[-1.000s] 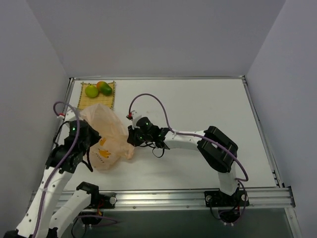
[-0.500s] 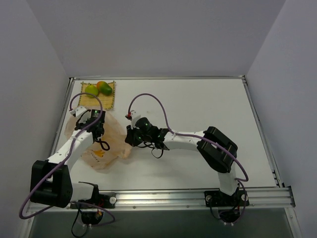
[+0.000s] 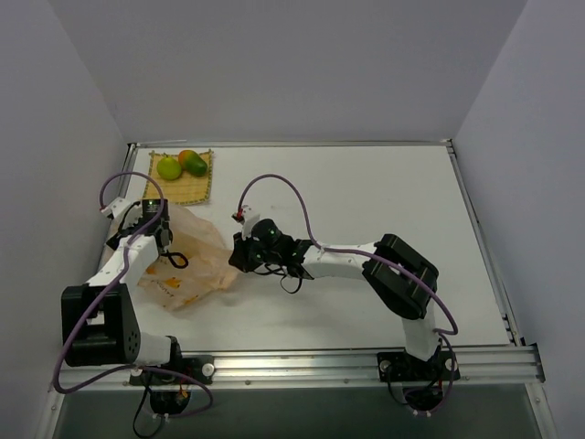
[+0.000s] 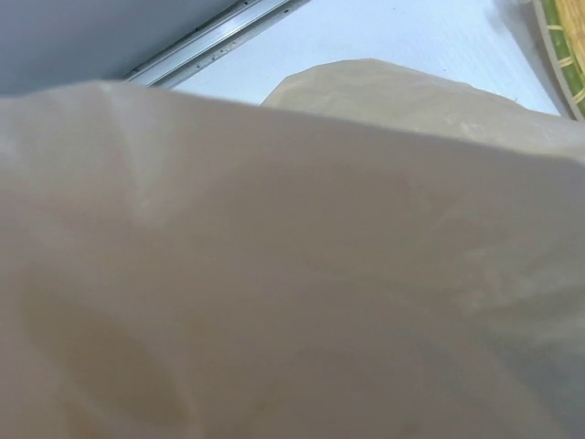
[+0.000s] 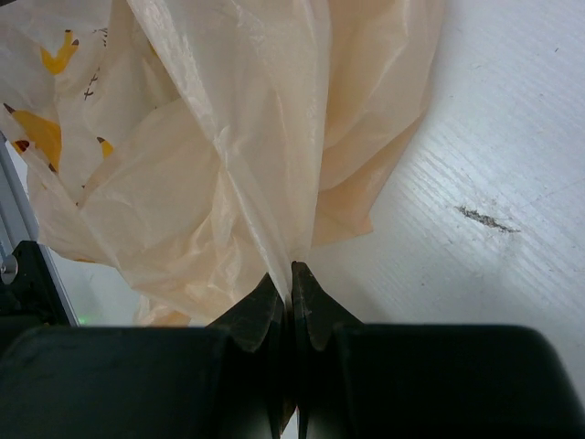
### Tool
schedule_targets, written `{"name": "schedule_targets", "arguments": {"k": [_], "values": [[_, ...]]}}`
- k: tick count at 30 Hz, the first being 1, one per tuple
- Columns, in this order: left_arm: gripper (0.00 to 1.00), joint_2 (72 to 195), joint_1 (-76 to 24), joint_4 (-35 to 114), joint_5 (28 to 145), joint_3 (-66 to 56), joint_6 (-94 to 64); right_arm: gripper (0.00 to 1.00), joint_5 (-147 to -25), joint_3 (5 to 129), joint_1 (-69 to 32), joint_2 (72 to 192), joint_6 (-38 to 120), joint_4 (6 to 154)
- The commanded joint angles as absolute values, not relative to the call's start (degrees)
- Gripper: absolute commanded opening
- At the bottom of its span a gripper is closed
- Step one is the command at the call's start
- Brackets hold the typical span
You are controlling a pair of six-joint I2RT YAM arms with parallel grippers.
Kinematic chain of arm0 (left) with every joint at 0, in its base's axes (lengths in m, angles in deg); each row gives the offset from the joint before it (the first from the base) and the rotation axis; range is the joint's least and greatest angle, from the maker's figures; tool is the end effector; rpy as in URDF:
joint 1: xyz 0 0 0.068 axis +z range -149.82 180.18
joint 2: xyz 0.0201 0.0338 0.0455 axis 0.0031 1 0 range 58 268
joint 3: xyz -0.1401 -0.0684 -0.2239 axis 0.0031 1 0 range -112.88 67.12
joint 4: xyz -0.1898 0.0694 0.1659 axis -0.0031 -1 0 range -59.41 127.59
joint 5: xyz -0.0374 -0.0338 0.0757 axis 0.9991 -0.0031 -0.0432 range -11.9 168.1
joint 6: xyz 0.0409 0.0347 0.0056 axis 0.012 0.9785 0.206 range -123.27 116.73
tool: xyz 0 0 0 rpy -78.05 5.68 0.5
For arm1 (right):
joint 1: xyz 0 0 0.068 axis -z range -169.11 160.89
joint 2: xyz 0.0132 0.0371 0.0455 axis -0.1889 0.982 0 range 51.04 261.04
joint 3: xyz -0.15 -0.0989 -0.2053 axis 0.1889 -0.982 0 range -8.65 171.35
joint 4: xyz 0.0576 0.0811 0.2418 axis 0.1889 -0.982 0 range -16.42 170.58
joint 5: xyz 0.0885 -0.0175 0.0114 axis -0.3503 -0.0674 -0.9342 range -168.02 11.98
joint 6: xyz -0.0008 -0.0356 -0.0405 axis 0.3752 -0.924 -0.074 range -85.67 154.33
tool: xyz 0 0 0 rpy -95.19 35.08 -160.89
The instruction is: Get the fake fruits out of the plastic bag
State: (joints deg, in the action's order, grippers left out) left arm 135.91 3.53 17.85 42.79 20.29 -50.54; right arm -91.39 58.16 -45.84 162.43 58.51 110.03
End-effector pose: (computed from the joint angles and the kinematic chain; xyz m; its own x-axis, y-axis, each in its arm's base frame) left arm 0.2689 0.0363 0.2166 -0.2224 -0.6134 -0.7578 -0.8482 0.5050 -0.1599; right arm 0.2332 0.3705 0.2016 -0.5141 -0.0570 -0.8558 -0.7950 0.4061 0.4505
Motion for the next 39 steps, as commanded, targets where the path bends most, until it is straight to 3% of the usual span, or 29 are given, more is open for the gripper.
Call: {"name": "schedule_targets", "arguments": {"k": [1,11,21,22,23,27,32,39], "values": [[0.82,136.48,5.27,23.69,45.21,20.36,-48.71,0.0,-93.05,57.27,-46.33,162.39,59.2,112.57],[0.93,143.6,8.26,26.61,48.74,16.58,-46.69,0.0,-95.68,58.15,-46.33,164.85,59.46,113.28],[0.93,149.84,9.67,23.62,51.9,10.78,-45.11,0.0,-96.04,58.51,-46.33,165.47,60.17,114.33],[0.89,150.37,9.76,23.62,52.69,10.52,-44.85,0.0,-96.04,58.42,-46.33,165.38,60.17,114.42],[0.71,150.37,10.02,23.53,52.7,10.34,-44.84,0.0,-95.95,58.33,-46.33,165.29,60.17,114.42],[0.46,147.66,10.11,25.9,53.93,12.53,-44.75,0.0,-95.34,57.89,-46.24,164.68,60.08,114.42],[0.39,141.42,9.06,22.4,57.79,13.5,-45.46,0.0,-95.34,58.06,-46.33,164.5,60.43,114.95],[0.38,128.86,6.95,16.07,67.71,17.63,-44.58,0.0,-93.93,56.92,-46.59,162.48,60.26,115.21]]}}
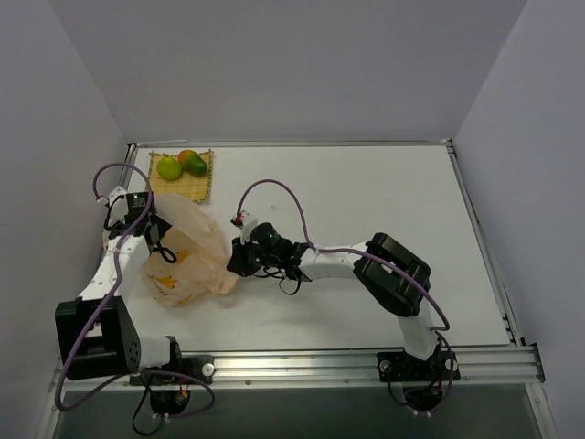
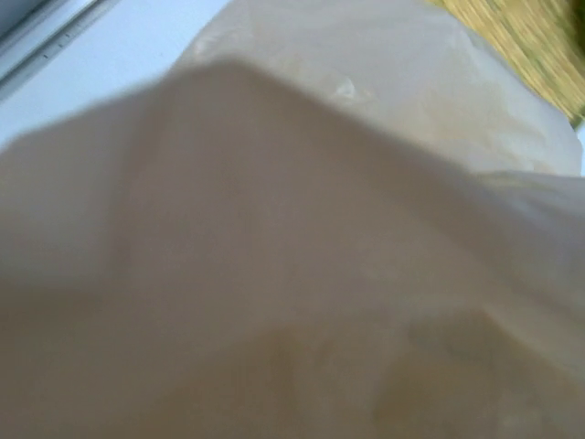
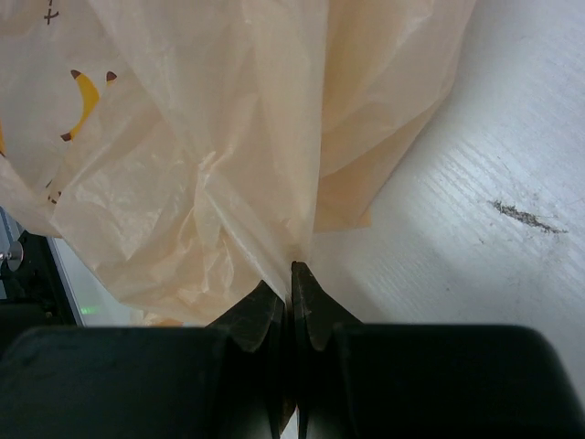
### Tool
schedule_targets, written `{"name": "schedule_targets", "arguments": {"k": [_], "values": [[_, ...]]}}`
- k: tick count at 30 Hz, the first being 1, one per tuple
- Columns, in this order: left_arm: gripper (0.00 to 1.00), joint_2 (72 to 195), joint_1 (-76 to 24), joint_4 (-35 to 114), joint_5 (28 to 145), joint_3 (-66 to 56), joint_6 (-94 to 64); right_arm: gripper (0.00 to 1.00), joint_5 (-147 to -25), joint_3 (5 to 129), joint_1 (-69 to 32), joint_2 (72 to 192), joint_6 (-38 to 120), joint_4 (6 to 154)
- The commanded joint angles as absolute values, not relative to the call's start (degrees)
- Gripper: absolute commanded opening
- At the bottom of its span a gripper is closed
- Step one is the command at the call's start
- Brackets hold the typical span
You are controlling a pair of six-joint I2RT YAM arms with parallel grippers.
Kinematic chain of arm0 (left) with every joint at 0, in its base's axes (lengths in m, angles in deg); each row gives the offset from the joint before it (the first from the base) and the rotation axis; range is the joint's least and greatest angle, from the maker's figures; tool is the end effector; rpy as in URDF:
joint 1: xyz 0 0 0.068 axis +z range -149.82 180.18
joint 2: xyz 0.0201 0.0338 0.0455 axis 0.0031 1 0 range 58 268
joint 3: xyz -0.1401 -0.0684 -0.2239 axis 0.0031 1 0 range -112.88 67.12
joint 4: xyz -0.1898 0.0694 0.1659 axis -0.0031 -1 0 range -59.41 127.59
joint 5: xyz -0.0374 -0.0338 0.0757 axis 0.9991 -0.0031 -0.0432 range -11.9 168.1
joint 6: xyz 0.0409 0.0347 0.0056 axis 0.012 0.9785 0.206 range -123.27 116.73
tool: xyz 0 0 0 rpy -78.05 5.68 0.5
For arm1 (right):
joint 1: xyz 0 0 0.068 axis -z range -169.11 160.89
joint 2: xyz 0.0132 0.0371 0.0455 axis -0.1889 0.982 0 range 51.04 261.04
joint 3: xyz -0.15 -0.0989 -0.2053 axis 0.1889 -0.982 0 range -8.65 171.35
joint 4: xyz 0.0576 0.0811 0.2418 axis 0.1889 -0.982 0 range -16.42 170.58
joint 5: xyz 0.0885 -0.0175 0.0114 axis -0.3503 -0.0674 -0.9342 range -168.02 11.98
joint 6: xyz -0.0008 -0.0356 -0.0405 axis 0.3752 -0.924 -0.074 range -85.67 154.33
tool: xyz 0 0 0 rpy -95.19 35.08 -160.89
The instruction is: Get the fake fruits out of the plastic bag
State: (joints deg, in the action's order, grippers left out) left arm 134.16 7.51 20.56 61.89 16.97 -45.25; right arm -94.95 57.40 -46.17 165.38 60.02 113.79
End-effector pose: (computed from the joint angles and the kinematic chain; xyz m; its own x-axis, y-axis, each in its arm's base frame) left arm 0.2788 0.0458 0.2425 -0.2860 -0.6843 -0.6708 -0.6943 0.6304 -0.3471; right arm 0.2310 0.3757 0.1829 -0.5419 -0.0736 -0.8372 -0.7999 0.3509 0.4869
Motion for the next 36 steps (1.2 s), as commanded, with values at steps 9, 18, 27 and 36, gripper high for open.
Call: {"name": "schedule_targets", "arguments": {"k": [9,18,27,36], "values": [[0.39,119.19,6.86,7.54,80.63,21.5,-44.14,0.0,-92.18,56.83,-48.0,161.87,59.73,115.04],[0.41,111.27,6.86,-11.07,92.24,15.54,-36.59,0.0,-90.59,56.31,-47.74,160.72,59.46,114.6],[0.31,105.9,6.86,-18.74,100.69,7.45,-33.42,0.0,-91.12,56.75,-47.39,162.04,59.99,114.51],[0.29,106.6,6.86,-6.66,91.03,19.02,-38.68,0.0,-88.75,56.13,-47.3,161.25,59.2,113.54]]}}
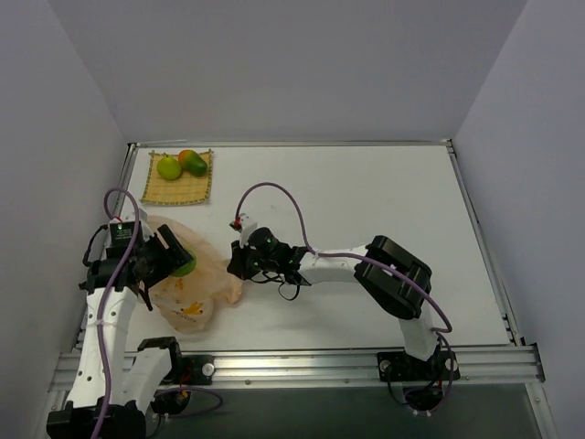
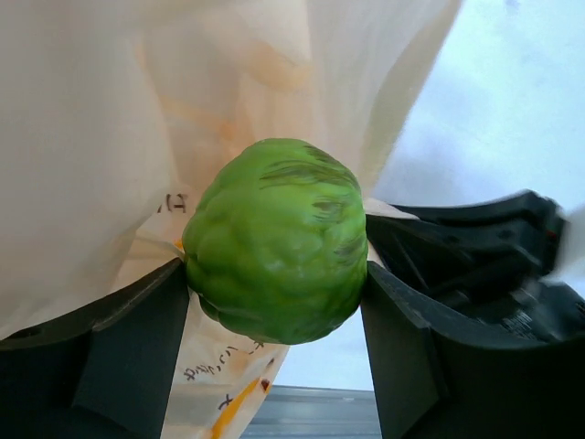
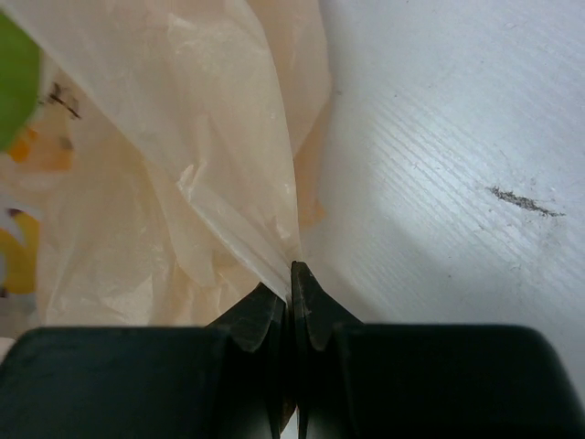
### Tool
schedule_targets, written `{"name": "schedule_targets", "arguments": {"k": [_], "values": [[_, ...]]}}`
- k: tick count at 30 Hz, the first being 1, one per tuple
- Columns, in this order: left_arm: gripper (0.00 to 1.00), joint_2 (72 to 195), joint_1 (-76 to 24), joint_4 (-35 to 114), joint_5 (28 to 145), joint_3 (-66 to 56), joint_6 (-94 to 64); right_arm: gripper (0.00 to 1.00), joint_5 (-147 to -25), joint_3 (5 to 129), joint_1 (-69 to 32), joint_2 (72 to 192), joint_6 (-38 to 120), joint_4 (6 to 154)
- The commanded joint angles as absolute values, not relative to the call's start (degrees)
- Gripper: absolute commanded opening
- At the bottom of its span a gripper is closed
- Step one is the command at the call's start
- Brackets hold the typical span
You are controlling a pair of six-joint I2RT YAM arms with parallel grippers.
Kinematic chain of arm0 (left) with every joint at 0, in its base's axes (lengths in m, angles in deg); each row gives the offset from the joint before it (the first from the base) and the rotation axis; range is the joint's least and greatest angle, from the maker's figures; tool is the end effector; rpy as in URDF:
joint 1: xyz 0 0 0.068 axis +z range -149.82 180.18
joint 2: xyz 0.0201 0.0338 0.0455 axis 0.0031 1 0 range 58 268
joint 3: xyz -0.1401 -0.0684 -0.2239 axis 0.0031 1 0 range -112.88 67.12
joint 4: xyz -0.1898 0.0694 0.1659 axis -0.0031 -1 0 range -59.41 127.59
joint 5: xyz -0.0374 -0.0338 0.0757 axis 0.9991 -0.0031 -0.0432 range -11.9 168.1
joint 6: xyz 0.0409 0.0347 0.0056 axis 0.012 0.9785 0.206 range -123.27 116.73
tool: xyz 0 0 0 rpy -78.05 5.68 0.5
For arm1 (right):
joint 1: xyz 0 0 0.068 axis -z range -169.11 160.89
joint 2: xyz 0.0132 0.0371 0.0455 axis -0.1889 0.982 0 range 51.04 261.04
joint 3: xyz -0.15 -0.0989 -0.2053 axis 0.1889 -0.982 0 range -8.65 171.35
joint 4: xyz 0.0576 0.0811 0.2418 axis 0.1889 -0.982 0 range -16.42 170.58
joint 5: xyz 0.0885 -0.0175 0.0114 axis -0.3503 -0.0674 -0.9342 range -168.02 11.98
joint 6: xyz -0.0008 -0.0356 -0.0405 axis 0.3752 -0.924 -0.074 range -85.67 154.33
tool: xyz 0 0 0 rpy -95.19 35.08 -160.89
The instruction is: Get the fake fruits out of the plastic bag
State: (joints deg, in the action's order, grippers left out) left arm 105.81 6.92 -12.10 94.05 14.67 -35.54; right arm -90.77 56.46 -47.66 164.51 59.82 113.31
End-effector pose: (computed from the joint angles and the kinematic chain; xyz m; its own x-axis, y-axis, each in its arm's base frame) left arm 0.1586 0.0088 0.3121 -0.6370 -0.5922 -0.4935 -0.3077 0.7823 -0.5416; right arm 0.2215 0.3773 0.1831 -0.5328 -0.0666 -0.8436 -0.7906 0.3947 0.4682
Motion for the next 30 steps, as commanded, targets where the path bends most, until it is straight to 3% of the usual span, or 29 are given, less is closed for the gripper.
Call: {"name": "schedule_targets", "arguments": {"k": [1,5,6,10,17,20,26,30], "values": [[0.29,106.95,6.86,-4.61,90.5,20.87,-40.0,0.0,-88.4,56.13,-47.3,161.34,59.11,113.45],[0.31,108.27,6.68,5.24,86.38,28.61,-44.74,0.0,-85.67,55.17,-47.03,159.59,58.59,112.66],[0.43,108.53,6.68,8.38,84.54,30.97,-45.36,0.0,-85.15,54.9,-46.77,159.15,58.41,112.49],[0.65,110.73,6.68,13.95,85.3,33.72,-46.86,0.0,-84.52,54.37,-46.51,158.18,58.23,112.31],[0.86,106.61,5.55,7.89,85.83,31.0,-44.05,0.0,-84.7,54.72,-46.24,158.79,58.15,112.13],[0.9,103.71,4.75,3.5,85.4,28.63,-44.49,0.0,-84.88,54.72,-45.98,158.88,58.15,112.05],[0.88,99.05,1.25,-4.4,79.71,23.62,-43.79,0.0,-85.67,55.16,-45.98,159.58,58.41,112.05],[0.58,101.32,-3.15,-2.84,76.78,23.52,-43.96,0.0,-86.02,55.6,-45.89,160.11,58.59,112.05]]}}
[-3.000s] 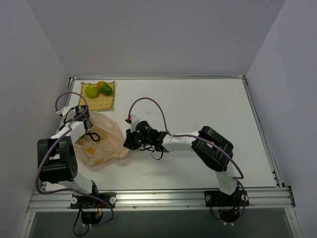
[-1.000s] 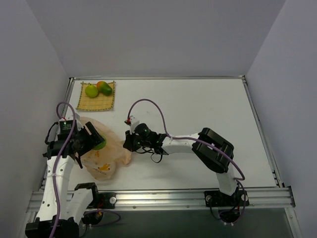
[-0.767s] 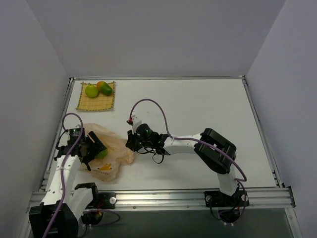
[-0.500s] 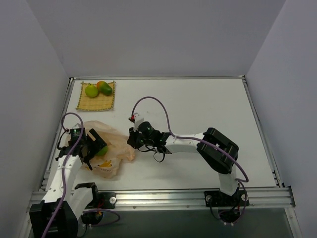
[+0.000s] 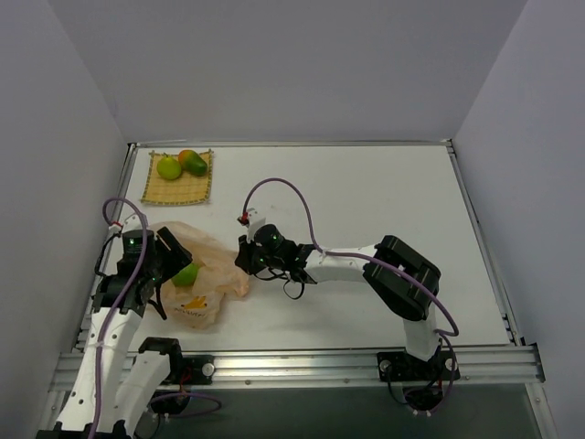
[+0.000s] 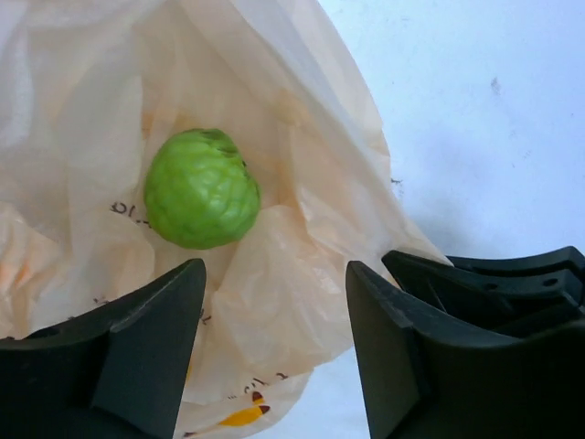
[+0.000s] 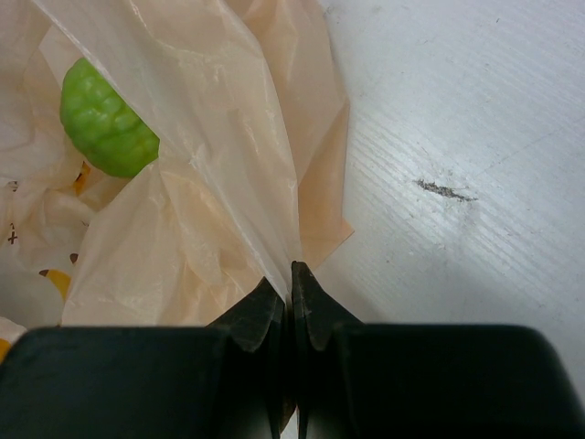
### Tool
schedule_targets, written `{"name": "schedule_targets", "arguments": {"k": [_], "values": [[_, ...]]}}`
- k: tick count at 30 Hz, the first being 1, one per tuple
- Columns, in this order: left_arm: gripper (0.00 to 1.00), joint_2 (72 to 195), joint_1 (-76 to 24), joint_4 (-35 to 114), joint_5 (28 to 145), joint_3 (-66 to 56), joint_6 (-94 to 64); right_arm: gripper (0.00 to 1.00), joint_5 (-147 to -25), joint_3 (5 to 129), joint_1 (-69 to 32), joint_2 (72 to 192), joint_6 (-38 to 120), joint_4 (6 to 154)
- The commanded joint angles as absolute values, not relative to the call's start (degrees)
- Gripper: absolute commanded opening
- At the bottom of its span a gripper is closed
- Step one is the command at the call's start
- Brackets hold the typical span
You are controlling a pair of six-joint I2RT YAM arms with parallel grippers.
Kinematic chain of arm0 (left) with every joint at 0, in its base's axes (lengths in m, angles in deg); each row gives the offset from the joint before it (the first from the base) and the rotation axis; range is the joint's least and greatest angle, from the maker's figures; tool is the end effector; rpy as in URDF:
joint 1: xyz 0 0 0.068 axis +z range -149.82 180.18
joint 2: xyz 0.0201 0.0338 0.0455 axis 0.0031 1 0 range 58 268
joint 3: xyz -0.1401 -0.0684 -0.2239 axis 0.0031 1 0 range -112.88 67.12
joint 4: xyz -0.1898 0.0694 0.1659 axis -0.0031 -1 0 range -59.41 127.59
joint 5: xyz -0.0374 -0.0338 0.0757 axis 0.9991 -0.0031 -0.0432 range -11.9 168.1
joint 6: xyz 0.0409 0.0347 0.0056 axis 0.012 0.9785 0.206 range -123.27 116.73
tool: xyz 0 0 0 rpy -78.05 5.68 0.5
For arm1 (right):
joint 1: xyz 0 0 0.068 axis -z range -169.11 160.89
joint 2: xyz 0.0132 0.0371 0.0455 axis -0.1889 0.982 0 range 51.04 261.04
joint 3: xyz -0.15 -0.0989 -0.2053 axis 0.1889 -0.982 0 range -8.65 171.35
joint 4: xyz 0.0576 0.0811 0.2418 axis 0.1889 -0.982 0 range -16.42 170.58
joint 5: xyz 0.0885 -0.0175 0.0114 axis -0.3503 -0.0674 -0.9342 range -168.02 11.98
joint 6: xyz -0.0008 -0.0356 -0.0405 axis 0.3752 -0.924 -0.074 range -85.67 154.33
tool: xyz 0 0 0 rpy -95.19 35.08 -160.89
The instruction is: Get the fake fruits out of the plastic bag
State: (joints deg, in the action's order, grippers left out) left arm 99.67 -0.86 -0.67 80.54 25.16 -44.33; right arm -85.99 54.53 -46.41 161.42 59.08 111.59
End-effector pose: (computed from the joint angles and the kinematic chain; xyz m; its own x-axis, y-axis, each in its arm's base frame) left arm 0.1538 -0.0044 0.2828 -0.4978 -0.6473 -0.5772 -0.3651 0.7601 -0.5375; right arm 0.2267 0.3623 0.1914 -0.5159 -0.0361 -0.8559 -0.7590 0.4824 0.4372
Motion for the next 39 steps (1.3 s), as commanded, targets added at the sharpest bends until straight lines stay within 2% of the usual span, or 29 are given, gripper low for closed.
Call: {"name": "schedule_targets", "arguments": {"k": [1,9,14,26,29,30,32,34,39], "values": [[0.56,102.29,-3.77,-1.97,76.96,23.78,-44.22,0.0,-86.11,55.69,-45.98,160.37,58.59,112.05],[0.55,112.49,-6.06,5.07,68.71,24.4,-44.66,0.0,-86.63,55.52,-45.98,160.37,58.76,112.13],[0.67,113.8,-6.41,6.13,64.04,25.37,-44.93,0.0,-86.72,55.6,-45.98,160.37,58.76,112.22],[0.66,124.09,-6.76,12.37,62.98,28.18,-45.1,0.0,-88.74,55.95,-45.89,161.16,59.2,112.75],[0.49,123.4,-7.03,12.98,63.68,28.09,-45.37,0.0,-88.92,56.13,-46.07,161.34,59.29,112.75],[0.39,122.78,-7.38,12.72,63.86,27.92,-45.28,0.0,-88.92,56.04,-45.98,161.34,59.29,112.75],[0.29,120.15,-7.38,10.71,64.04,27.57,-45.11,0.0,-88.74,55.96,-45.89,161.34,59.29,112.75],[0.22,116.74,-7.38,7.47,65.0,26.69,-44.76,0.0,-88.74,56.04,-45.89,161.25,59.29,112.75],[0.2,108.64,-7.47,-1.5,69.92,23.62,-44.84,0.0,-87.87,55.78,-45.89,161.07,59.2,112.75]]}}
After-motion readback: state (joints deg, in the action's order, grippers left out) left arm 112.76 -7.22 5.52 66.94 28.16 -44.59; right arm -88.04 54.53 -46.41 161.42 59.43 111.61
